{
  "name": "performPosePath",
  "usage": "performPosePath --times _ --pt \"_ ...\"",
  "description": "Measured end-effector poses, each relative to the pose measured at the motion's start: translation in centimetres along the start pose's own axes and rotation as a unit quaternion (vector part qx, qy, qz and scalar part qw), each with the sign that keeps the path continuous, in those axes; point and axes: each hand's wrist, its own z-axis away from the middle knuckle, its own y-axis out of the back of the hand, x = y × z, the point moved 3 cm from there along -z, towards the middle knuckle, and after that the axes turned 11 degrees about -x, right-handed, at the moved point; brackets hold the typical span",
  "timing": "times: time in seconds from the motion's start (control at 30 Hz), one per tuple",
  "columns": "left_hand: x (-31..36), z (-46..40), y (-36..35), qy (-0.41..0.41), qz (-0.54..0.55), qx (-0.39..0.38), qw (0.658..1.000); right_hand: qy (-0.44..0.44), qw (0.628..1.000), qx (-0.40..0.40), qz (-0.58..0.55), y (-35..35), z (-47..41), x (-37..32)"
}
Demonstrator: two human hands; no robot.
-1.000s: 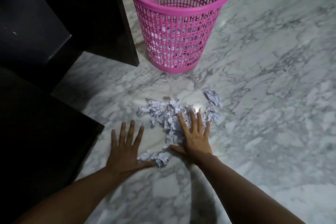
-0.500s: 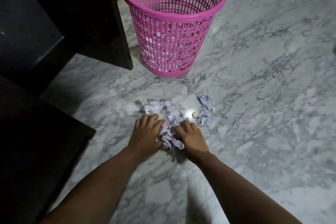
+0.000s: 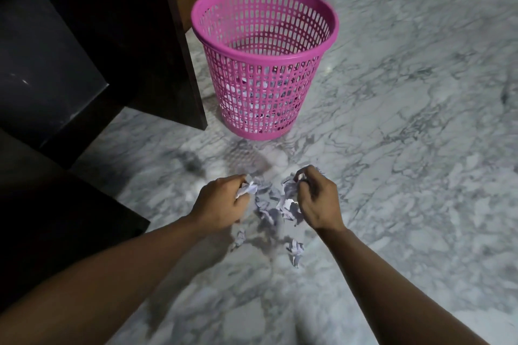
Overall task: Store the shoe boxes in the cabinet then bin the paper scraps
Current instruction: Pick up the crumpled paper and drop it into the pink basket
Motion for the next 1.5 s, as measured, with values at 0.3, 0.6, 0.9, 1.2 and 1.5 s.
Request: performPosePath --times 0.3,0.6,0.9,1.2,1.5 --pt "10.4 -4.5 14.1 -0.118 0.194 0.214 0.950 0.182 0.964 0.138 -0.136 7.7 -12.0 -15.9" --pt "13.9 -20.5 24.7 -0.044 0.044 0.164 0.984 0.012 0.990 -0.064 0.122 8.4 -29.0 -19.7" --pt "13.9 -17.2 21.1 -0.046 -0.140 0.264 0.953 0.134 0.973 0.181 -0.055 12.1 -21.8 -13.5" --pt "-3.0 -8.9 -1.1 0.022 -0.195 -0.112 0.974 -0.145 0.968 -0.117 0.169 4.2 -6.1 9.3" --pt "-4.8 -6.3 -9.0 -0.034 -0.263 -0.076 0.961 -0.070 0.888 -0.196 0.409 -2.8 -0.1 12.0"
